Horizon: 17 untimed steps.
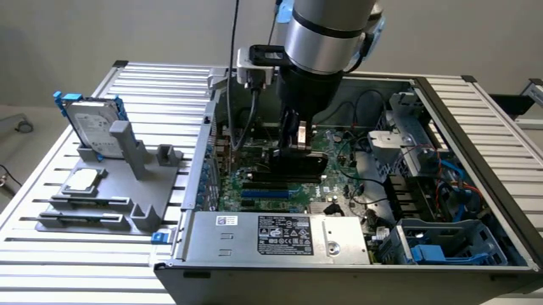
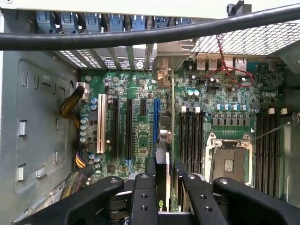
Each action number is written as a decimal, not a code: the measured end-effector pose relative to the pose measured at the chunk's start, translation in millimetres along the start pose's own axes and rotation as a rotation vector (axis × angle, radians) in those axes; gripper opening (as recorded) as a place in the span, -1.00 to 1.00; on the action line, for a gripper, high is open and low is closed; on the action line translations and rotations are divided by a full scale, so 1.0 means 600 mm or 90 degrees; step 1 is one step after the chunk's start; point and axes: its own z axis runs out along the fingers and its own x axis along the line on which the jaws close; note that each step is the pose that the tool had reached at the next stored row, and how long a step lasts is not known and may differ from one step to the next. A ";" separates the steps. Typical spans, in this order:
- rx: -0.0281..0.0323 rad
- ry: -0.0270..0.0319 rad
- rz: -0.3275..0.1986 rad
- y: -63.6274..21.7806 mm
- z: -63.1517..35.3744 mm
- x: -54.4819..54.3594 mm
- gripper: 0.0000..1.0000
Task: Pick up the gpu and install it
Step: 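Insert the gpu into the slot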
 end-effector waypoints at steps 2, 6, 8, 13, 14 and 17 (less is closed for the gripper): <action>-0.0003 -0.0003 -0.010 0.004 0.006 0.000 -0.47; 0.0043 -0.0012 -0.020 0.015 0.018 0.001 -0.47; 0.0178 -0.0006 -0.020 0.023 0.021 0.001 -0.47; 0.0312 0.0000 -0.021 0.029 0.023 0.000 -0.47; 0.0312 0.0000 -0.021 0.030 0.023 0.001 -0.47; 0.0316 -0.0005 -0.016 0.032 0.026 0.001 -0.47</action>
